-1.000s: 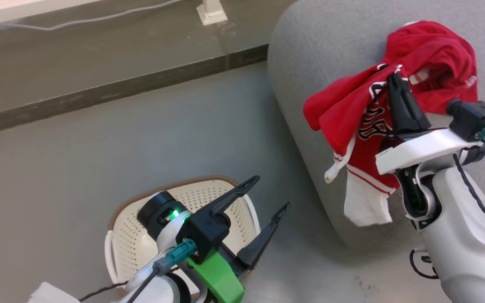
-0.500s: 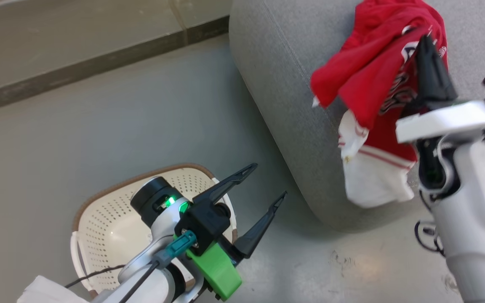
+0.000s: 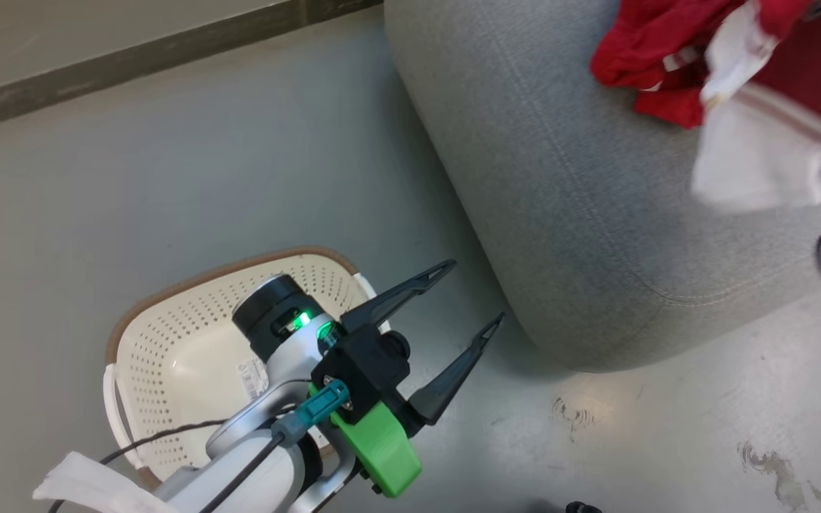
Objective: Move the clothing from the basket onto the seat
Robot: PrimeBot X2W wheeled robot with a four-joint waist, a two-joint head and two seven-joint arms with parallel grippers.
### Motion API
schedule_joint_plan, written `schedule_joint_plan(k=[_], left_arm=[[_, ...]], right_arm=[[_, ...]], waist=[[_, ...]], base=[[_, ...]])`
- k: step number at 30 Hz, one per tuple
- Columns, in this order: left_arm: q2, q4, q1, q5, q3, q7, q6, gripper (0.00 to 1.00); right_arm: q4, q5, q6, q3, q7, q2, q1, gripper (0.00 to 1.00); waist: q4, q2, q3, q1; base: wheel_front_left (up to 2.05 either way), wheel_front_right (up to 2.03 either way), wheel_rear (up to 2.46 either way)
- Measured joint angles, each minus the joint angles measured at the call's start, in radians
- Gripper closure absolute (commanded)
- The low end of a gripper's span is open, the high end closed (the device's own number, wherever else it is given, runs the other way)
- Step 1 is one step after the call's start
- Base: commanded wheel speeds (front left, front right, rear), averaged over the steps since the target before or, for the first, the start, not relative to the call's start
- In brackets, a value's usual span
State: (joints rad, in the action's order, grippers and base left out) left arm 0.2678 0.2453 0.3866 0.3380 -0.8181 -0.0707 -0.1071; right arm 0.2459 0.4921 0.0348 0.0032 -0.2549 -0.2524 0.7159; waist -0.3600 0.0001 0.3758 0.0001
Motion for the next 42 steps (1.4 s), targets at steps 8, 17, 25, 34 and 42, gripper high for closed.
schedule_joint_plan(k=[8,17,25,34,42], left_arm=[[-0.01,0.025,0.04,-0.003,-0.026,-0.007,-0.004,0.0],[-0.012,0.044,0.09,-0.009,-0.049,-0.022,-0.012,0.0],[-0.005,0.051,0.132,-0.034,-0.053,-0.027,-0.013,0.0],[0.006,0.021,0.153,-0.035,-0.053,-0.016,-0.013,0.0],[0.007,-0.006,0.171,-0.028,-0.052,0.006,-0.016,0.0]], right_arm=[[0.066,-0.004,-0.013,-0.059,-0.001,-0.094,0.13,1.0],[0.172,0.002,-0.047,-0.126,0.019,-0.163,0.225,1.0],[0.29,-0.002,-0.064,-0.131,0.019,-0.181,0.229,1.0],[0.443,0.002,-0.072,-0.12,0.018,-0.116,0.216,1.0],[0.506,0.01,-0.061,-0.122,0.016,-0.106,0.216,0.46]], waist=[[0.042,0.0,0.049,0.0],[0.093,0.0,0.133,0.0001],[0.136,0.0,0.217,0.0001],[0.169,0.0,0.283,0.0001],[0.174,0.0,0.272,0.0001]], base=[[0.0,0.0,0.0],[0.0,0.0,0.0],[0.0,0.0,0.0],[0.0,0.0,0.0],[0.0,0.0,0.0]])
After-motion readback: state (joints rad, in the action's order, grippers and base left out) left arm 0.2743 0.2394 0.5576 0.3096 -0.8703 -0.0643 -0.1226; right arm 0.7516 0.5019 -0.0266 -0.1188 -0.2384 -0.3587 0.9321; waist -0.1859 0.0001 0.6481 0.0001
